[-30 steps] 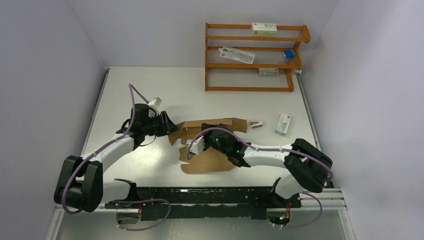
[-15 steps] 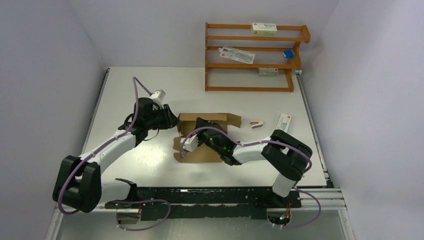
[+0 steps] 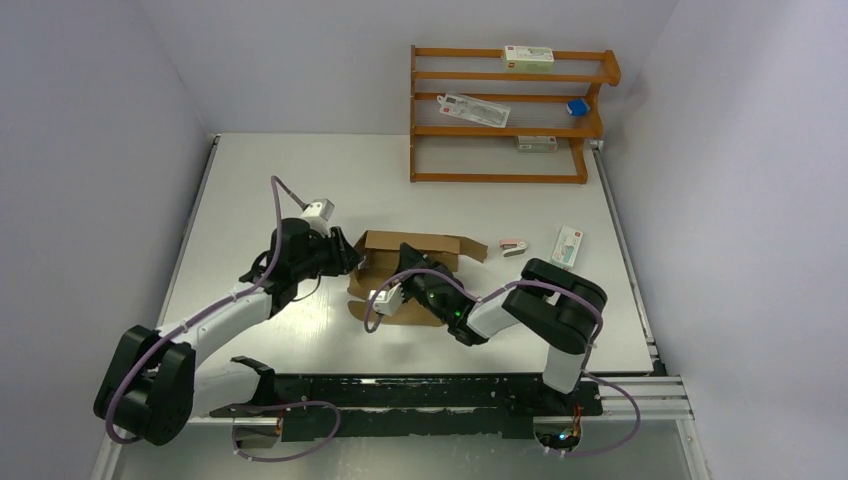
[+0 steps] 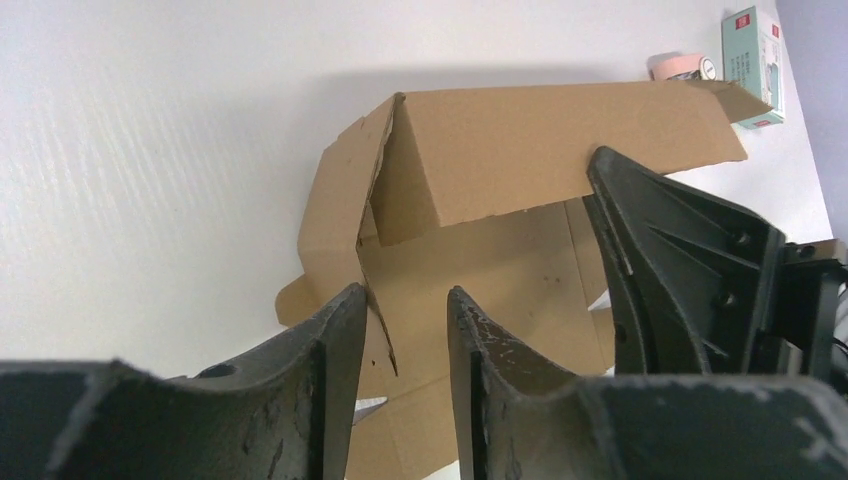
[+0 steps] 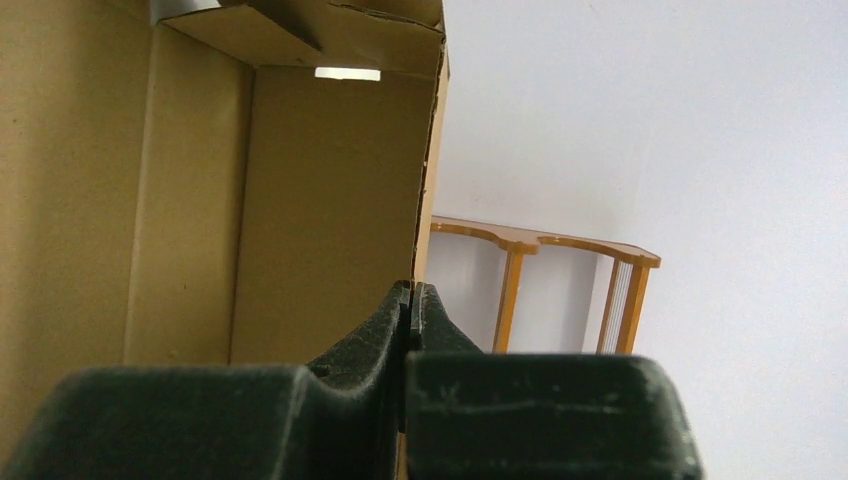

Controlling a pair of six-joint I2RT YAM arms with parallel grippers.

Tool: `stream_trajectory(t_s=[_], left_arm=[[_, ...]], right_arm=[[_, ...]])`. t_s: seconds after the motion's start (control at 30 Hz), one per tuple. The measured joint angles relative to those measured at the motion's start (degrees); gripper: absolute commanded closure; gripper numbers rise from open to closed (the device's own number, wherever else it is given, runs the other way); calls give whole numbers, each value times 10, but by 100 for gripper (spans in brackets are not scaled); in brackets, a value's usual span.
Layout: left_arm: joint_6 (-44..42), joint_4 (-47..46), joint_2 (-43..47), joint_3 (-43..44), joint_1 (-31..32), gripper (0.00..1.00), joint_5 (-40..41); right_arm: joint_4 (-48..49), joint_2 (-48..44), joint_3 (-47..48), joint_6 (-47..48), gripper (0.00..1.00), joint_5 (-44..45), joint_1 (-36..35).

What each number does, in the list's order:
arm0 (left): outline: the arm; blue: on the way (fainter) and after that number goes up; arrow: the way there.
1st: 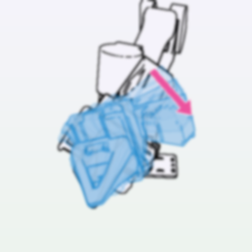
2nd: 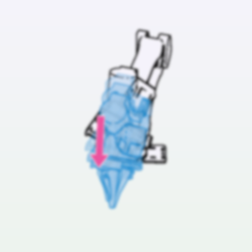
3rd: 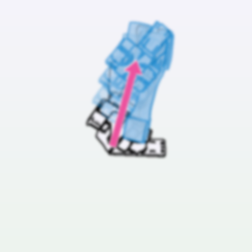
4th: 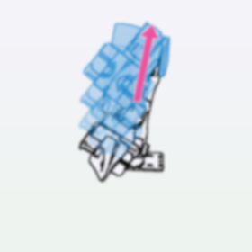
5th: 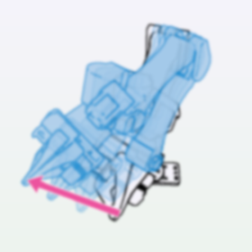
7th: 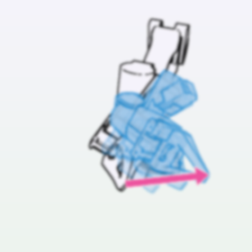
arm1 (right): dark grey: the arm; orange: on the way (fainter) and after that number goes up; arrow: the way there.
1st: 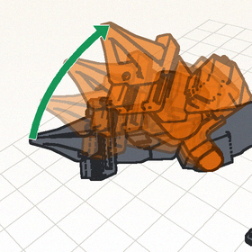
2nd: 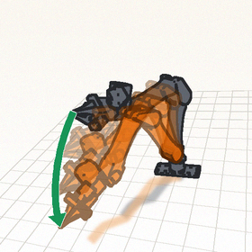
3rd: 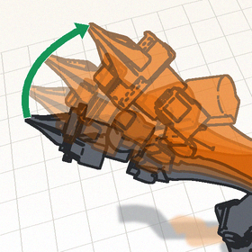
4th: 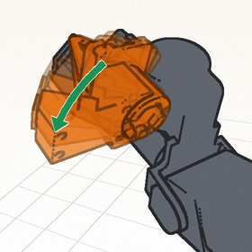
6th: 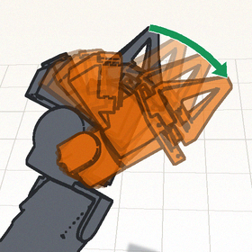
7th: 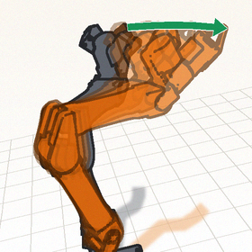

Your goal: Fold the paper box

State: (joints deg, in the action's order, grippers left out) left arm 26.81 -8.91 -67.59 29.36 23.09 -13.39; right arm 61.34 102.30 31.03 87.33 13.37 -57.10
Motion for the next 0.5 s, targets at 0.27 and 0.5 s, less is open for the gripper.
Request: stream_trajectory(t_s=[0.27,0.5], left_arm=[[-26,-19,51,-10,0,42,35],[-30,-13,70,3,-53,42,88]], right_arm=[[54,34,-9,22,100,16,-8],[54,33,-13,28,100,17,-9]])
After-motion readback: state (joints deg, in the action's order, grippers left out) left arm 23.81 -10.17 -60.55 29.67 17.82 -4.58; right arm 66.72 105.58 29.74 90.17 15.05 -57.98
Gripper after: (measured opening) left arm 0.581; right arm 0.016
